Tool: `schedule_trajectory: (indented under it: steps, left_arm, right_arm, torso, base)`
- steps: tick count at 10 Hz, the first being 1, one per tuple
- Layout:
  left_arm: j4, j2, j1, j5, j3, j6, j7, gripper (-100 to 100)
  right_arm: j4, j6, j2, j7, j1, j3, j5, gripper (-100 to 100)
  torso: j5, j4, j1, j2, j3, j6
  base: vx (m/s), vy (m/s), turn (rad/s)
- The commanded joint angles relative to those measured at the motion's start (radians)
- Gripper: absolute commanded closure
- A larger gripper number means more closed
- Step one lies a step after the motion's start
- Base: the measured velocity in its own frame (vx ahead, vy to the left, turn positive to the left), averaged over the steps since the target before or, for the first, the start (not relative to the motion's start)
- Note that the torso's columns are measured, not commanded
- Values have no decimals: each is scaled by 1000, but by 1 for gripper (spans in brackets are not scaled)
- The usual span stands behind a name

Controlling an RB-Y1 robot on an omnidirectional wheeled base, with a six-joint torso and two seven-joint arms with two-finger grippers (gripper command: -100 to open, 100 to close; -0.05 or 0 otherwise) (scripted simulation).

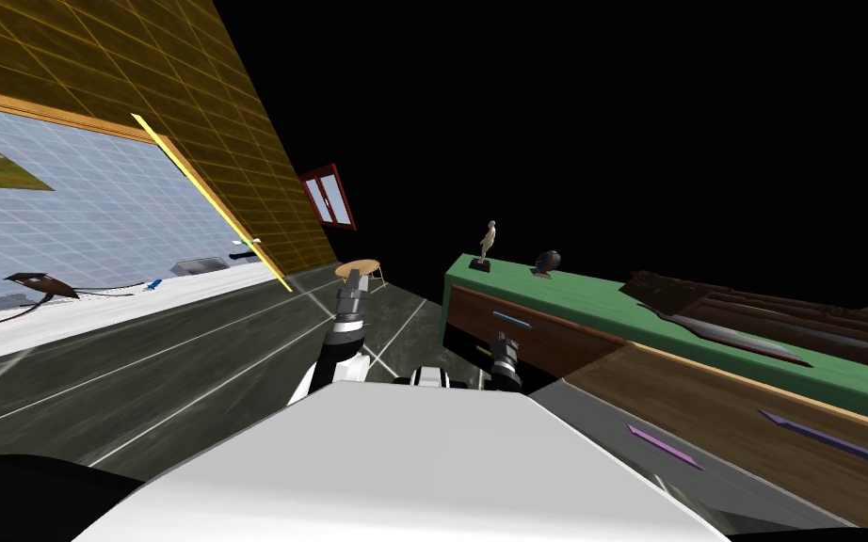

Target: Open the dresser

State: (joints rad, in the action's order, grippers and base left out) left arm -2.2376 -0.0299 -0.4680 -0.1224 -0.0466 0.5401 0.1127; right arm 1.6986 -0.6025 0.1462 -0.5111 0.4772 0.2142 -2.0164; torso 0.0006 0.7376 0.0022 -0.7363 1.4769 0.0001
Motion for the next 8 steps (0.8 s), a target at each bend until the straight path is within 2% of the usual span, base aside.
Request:
schedule_trajectory:
  steps: [1,3,4,5,8]
  left_arm:
    - [0,0,0,0,0,0,0,0]
    - [0,0,0,0,0,0,0,0]
    - [0,0,0,0,0,0,0,0]
    - [0,0,0,0,0,0,0,0]
    - [0,0,0,0,0,0,0,0]
  right_arm:
    - [19,13,-53,-69,-23,13,20,100]
    - [19,13,-66,-120,-23,13,20,100]
    - [17,9,-63,-99,-21,15,17,100]
    - [15,9,-34,-105,-26,12,17,-100]
    - [5,10,-36,-104,-38,4,24,-100]
  torso:
    - [0,0,1,2,1,0]
    - [-1,1,-4,-4,-2,0]
    - [-1,1,-3,-2,-1,0]
    - [0,0,-1,0,0,0]
    - [-1,-1,-5,3,2,0]
  base:
    - [-77,-43,61]
    - [-74,-61,19]
    - [-21,-20,-2]
    - [41,-18,15]
    - [134,-66,20]
